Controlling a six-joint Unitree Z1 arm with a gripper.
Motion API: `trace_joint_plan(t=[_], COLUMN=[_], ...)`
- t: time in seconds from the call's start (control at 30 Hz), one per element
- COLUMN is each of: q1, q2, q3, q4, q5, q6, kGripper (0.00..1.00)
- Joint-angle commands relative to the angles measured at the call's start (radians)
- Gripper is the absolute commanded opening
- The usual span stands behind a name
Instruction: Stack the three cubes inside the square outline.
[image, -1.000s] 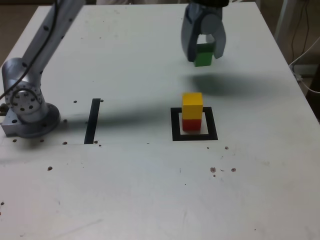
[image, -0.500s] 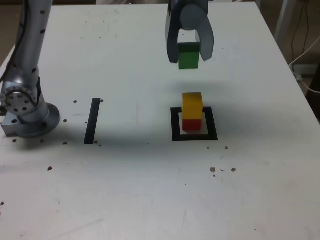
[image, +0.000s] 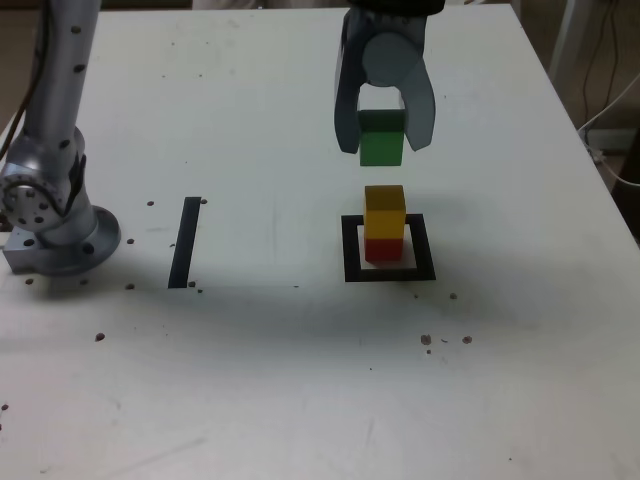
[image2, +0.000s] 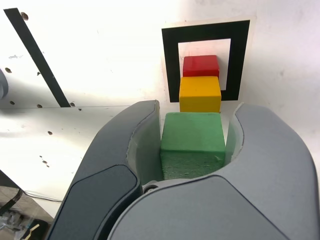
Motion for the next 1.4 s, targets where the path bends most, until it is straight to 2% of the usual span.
trace_joint_plan(t=[0.0, 0.67, 1.1, 1.17, 1.2, 1.37], q1=[-0.011, -0.042, -0.042, -0.042, -0.042, -0.042], q2=[0.001, 0.064, 0.070, 0.069, 0.069, 0.068], q3=[0.004, 0.029, 0.053, 0.056, 0.058, 0.075], q4=[0.020, -0.019, -0.046, -0.050, -0.053, -0.074], q5=[-0.002, 0.002, 0.003, 0.002, 0.001, -0.002], q6=[-0.006, -0.016, -0.016, -0.015, -0.014, -0.009], kGripper=[0.28, 0.28, 0.28, 0.35, 0.42, 0.89])
